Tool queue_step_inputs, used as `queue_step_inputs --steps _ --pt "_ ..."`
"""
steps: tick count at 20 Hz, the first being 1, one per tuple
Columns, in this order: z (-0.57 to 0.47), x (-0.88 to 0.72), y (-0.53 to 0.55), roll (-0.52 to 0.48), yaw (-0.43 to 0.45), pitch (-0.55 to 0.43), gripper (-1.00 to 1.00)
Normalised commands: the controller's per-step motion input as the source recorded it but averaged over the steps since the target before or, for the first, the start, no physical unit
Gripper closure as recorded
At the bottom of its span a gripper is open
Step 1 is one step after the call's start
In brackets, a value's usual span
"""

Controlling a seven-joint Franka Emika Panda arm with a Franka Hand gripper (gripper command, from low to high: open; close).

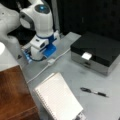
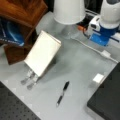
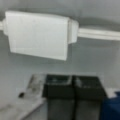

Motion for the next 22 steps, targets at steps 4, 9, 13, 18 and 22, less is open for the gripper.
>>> queue_step_inputs --steps 4,9,13,18,22 --pt "-0.42 -0.68 0.03 0.149 -0.051 -0.455 1.0" --pt "-0.48 -0.74 0.05 0.143 -0.059 -0.494 1.0" --pt "-0.55 -0.79 0.03 0.151 -0.064 -0.555 1.0" --pt "-0.49 -0.86 -0.03 0.154 -0.062 -0.586 1.0" --pt "-0.45 -0.89 -0.08 0.161 -0.032 -0.613 1.0"
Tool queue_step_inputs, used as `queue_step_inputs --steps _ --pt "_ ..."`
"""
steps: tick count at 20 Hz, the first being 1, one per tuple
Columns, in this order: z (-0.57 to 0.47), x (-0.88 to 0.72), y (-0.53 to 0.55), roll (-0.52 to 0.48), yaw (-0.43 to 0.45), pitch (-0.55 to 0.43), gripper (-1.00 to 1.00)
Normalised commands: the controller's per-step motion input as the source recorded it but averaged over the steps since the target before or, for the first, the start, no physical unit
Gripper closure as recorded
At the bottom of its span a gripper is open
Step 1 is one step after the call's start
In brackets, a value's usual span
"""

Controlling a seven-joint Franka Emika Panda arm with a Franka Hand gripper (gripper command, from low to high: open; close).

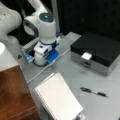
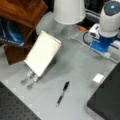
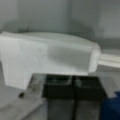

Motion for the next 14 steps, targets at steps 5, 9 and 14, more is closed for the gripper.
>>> queue_step_inputs --steps 5,9,14 --pt "-0.5 -0.91 -0.16 0.194 0.019 -0.641 1.0" --pt "-0.56 -0.94 -0.19 0.241 0.05 -0.662 1.0" --pt "-0.54 -0.99 -0.2 0.281 0.007 -0.668 1.0"
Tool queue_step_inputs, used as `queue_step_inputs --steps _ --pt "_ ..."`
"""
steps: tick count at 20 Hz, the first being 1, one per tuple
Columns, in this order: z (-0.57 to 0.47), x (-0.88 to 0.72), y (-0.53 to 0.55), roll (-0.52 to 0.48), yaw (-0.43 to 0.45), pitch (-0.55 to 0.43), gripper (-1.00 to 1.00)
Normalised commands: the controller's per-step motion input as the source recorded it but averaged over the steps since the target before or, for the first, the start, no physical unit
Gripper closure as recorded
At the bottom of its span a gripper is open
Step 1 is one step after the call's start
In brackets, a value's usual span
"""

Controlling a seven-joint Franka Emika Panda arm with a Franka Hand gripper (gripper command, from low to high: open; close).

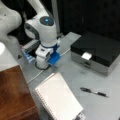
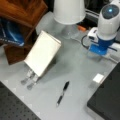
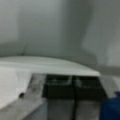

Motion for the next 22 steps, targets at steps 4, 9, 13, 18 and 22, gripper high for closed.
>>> queue_step_inputs --steps 4,9,13,18,22 --pt "-0.55 -1.0 -0.23 0.278 -0.051 -0.659 1.0" --pt "-0.52 -1.0 -0.17 0.213 -0.09 -0.62 1.0" --pt "-0.43 -1.0 -0.08 0.123 -0.134 -0.581 1.0" --pt "-0.28 -1.0 0.07 0.038 -0.201 -0.522 1.0" --pt "-0.11 -1.0 0.17 -0.024 -0.25 -0.46 1.0"
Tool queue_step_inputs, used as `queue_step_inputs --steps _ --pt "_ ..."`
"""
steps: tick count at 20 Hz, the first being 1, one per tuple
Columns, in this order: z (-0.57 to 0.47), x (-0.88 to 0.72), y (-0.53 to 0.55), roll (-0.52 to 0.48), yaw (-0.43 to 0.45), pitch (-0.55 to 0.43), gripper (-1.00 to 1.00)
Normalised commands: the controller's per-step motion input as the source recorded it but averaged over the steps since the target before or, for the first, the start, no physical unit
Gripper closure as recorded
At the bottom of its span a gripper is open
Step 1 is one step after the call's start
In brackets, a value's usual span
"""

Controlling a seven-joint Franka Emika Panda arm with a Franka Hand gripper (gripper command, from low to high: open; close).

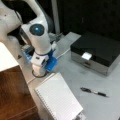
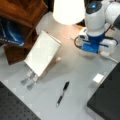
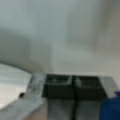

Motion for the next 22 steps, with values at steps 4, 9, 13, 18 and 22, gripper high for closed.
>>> queue_step_inputs --steps 4,9,13,18,22 --pt "-0.07 -0.85 0.12 -0.077 -0.262 -0.431 1.0" --pt "-0.04 -0.57 0.04 -0.115 -0.213 -0.371 1.0" --pt "-0.06 -0.44 0.04 -0.122 -0.146 -0.259 1.0" --pt "0.05 -0.29 0.1 -0.115 -0.103 -0.152 1.0" --pt "0.14 -0.13 0.12 -0.121 -0.073 -0.065 1.0"
